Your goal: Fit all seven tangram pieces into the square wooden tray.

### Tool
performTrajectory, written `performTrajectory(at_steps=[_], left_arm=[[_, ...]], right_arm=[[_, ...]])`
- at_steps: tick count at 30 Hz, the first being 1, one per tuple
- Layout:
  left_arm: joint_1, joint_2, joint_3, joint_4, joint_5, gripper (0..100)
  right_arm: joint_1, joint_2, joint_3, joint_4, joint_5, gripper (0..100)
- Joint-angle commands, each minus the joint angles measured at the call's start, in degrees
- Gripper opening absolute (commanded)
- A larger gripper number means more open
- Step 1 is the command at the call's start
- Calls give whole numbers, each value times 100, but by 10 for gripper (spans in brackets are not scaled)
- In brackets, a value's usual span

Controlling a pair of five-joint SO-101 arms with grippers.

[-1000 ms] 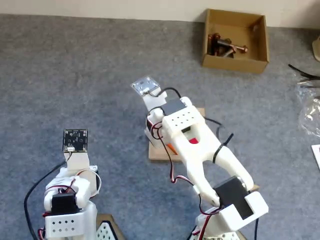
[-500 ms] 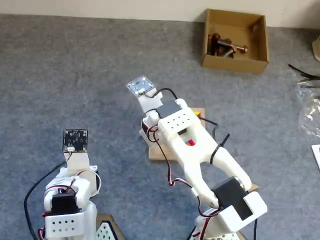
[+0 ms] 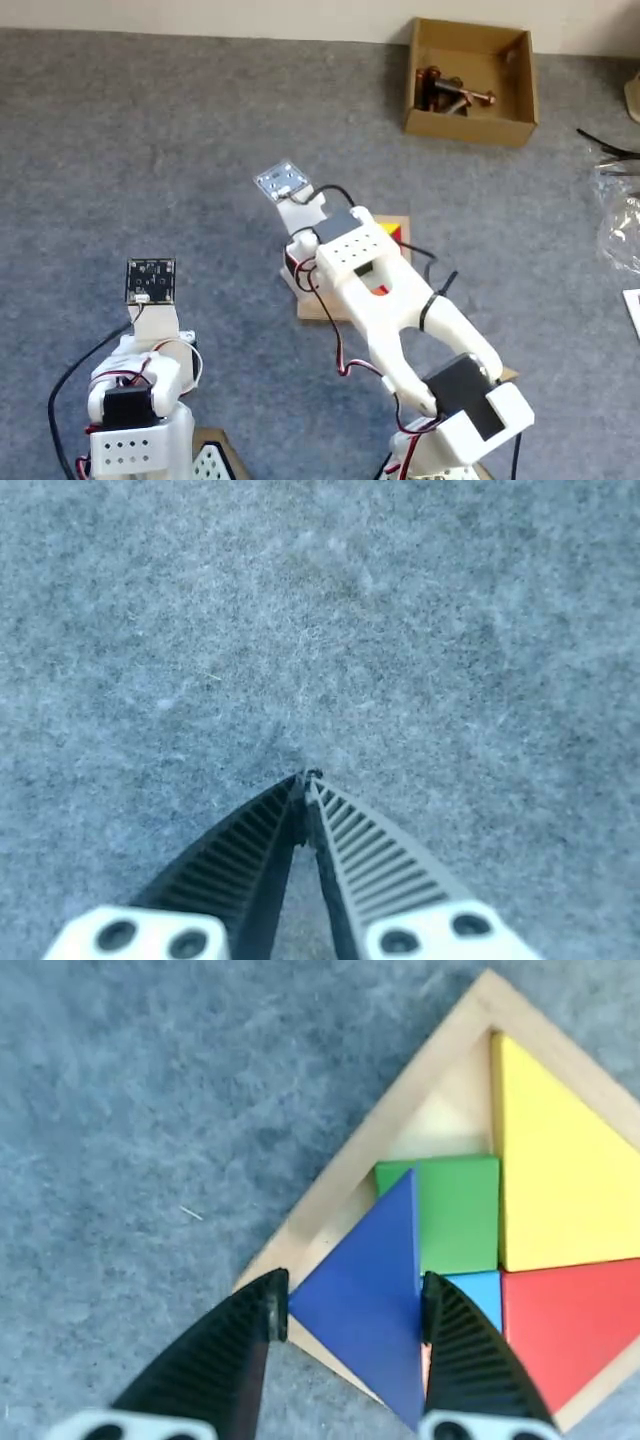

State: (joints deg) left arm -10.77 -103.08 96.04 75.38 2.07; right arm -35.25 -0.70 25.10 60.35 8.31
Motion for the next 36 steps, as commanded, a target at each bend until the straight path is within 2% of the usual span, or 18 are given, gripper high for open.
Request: performTrajectory(at_steps=[1, 36], left_arm=[[-48, 40, 119, 44, 9, 5], [-48, 40, 119, 44, 9, 5]], right_arm=[[-101, -57, 101, -295, -62, 149], [-171, -57, 541, -418, -62, 152]])
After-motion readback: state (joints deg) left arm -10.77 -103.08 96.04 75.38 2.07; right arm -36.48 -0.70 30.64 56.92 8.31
